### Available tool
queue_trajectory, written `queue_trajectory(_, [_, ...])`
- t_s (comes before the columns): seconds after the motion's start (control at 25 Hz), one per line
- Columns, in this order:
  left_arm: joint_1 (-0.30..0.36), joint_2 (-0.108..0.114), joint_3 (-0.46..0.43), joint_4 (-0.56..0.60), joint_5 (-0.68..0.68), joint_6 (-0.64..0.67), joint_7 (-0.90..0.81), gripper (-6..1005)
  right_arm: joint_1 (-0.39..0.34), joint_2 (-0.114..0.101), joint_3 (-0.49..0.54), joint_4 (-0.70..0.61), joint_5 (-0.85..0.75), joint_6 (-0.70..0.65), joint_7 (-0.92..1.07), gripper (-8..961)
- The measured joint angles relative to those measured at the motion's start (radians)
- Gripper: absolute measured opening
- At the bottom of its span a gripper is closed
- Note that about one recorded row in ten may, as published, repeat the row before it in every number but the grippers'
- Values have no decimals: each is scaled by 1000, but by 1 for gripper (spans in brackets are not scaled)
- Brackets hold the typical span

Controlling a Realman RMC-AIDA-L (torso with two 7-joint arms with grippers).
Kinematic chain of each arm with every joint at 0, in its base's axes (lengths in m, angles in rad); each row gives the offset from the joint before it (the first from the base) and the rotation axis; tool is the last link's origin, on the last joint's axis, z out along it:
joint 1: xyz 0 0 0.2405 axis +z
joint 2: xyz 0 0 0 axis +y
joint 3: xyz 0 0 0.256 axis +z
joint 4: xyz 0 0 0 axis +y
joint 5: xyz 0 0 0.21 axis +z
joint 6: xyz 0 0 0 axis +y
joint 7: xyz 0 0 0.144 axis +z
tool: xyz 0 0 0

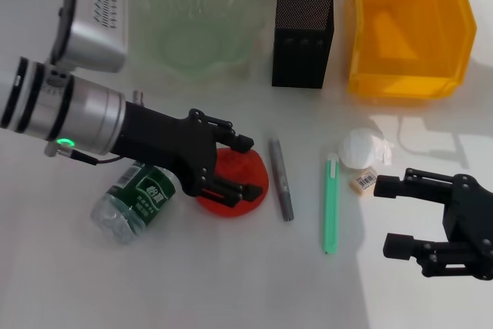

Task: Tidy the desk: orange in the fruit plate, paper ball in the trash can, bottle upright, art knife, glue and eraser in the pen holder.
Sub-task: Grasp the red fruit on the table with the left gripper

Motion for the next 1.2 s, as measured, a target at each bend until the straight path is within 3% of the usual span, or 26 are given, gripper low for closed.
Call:
queue_trajectory(0.24, [0, -2, 102, 0, -10, -144, -11, 760, -21, -2, 12, 0, 1, 18, -2, 809])
queue_trajectory(0.8, [5, 2, 180, 10, -1, -219, 6, 756, -21, 1, 12, 1, 1, 25, -10, 808])
queue_trajectory(0.96, [7, 4, 190, 10, 0, -238, 20, 540, -17, 2, 12, 1, 1, 32, -10, 808])
queue_trajectory(1.2, [9, 4, 192, 11, 1, -246, 40, 377, -15, 3, 12, 2, 1, 32, -10, 808])
